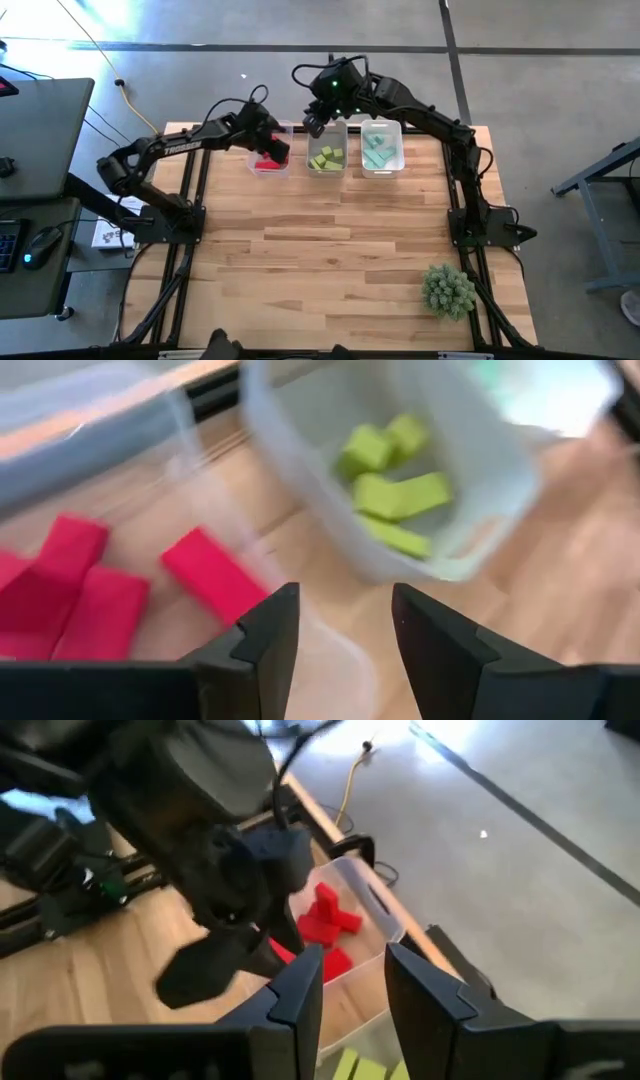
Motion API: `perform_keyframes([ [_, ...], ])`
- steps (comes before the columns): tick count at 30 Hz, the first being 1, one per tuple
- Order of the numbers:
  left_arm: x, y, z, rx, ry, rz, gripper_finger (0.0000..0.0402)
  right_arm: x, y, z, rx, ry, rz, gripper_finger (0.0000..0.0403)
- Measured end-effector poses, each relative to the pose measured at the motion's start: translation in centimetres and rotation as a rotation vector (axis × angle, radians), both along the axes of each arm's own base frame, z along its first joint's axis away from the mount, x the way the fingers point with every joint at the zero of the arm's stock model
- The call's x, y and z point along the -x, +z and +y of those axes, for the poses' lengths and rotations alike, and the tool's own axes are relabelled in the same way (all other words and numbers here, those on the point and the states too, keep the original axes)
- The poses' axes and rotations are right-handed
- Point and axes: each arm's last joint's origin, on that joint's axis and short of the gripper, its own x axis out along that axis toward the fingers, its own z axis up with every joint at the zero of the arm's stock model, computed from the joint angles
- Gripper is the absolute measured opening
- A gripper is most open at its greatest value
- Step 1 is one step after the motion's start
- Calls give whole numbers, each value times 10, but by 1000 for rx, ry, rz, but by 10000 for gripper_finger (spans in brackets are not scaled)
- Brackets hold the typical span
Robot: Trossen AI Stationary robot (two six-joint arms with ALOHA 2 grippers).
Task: Sort & place blocks by color
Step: Return to Home Position
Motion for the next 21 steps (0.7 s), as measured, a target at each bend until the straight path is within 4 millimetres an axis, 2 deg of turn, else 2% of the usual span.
perform_keyframes([
  [6,-5,37,-34,-141,-123,-79,152,-6,0,16,-13,30,-1,99],
  [10,-2,51,-61,-192,-199,-124,151,-11,0,28,-38,35,-23,99],
  [14,7,55,-88,-217,-264,-163,150,-15,2,36,-65,29,-58,99],
  [21,33,45,-126,-211,-309,-244,150,-22,6,51,-100,28,-124,99],
])
